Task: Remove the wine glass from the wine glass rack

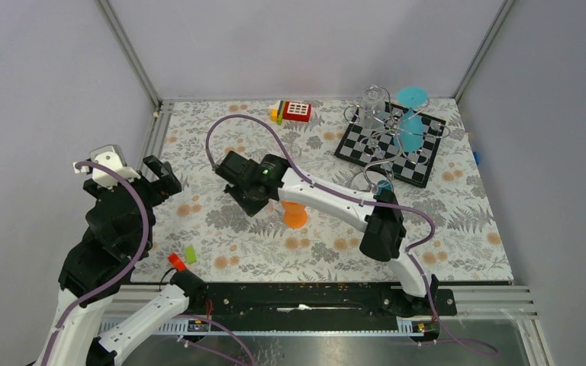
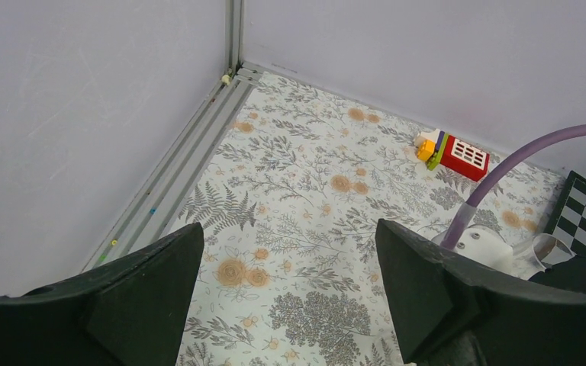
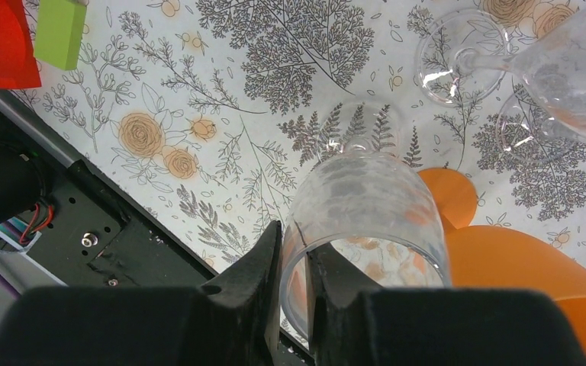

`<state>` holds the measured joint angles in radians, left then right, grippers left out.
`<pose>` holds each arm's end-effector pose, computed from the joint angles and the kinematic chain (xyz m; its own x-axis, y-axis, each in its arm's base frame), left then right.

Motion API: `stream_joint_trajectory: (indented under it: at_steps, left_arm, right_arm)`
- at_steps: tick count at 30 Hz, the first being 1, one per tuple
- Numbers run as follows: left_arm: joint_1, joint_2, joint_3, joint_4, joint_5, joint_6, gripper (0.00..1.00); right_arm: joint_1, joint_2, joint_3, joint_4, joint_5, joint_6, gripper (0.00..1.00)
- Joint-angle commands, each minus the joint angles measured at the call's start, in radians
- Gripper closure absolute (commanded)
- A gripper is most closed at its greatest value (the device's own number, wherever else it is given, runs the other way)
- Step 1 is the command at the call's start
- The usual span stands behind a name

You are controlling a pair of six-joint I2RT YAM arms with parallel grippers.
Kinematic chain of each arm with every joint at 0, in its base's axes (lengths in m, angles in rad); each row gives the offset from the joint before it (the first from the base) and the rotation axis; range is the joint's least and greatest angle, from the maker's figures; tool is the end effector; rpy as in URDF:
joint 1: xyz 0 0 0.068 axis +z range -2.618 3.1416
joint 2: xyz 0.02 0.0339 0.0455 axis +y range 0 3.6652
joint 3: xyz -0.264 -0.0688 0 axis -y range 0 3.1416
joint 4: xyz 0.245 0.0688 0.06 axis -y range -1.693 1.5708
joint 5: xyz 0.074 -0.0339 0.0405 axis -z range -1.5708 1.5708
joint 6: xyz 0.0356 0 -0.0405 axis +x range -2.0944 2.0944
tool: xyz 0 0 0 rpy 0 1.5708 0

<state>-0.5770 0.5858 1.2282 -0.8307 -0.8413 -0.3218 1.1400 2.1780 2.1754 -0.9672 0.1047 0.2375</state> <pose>0.0616 -0.0084 0.4360 -0.0697 -0.2061 -0.9760 -0.2870 0.9412 -0.1783 0.2028 0.4325 0.2994 -0.5416 -0.6180 -0.5699 -0.7733 0.6322 0.0493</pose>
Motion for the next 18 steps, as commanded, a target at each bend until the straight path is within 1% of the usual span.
stream_joint_trajectory:
  at_steps: [1,4,6,8,9,11,15,18]
  left_arm:
    - [0.000,-0.007,0.010,0.013,-0.016,0.013,0.11]
    - [0.001,-0.006,0.014,0.014,-0.009,0.012,0.10]
    - [0.001,-0.005,0.019,0.014,-0.004,0.012,0.10]
    - [0.000,-0.004,0.026,0.014,0.007,0.011,0.10]
    - [0.000,-0.005,0.028,0.014,0.011,0.009,0.09]
    - [0.001,-0.004,0.036,0.015,0.023,0.005,0.09]
    - [0.001,-0.002,0.050,0.022,0.034,0.009,0.08]
    - [0.000,-0.010,0.055,0.038,0.047,0.020,0.07]
  right_arm:
    - [0.003,0.012,0.040,-0.004,0.008,0.017,1.00]
    - [0.004,0.011,0.045,-0.008,0.015,0.024,0.99]
    - [0.003,0.004,0.052,-0.015,0.022,0.027,0.89]
    - [0.002,-0.004,0.068,-0.030,0.039,0.028,0.74]
    - [0.001,-0.009,0.075,-0.038,0.045,0.028,0.70]
    - [0.000,-0.018,0.102,-0.060,0.051,0.024,0.64]
    - [-0.001,-0.044,0.170,-0.095,0.087,0.008,0.47]
    - [-0.005,-0.089,0.193,-0.094,0.096,-0.006,0.41]
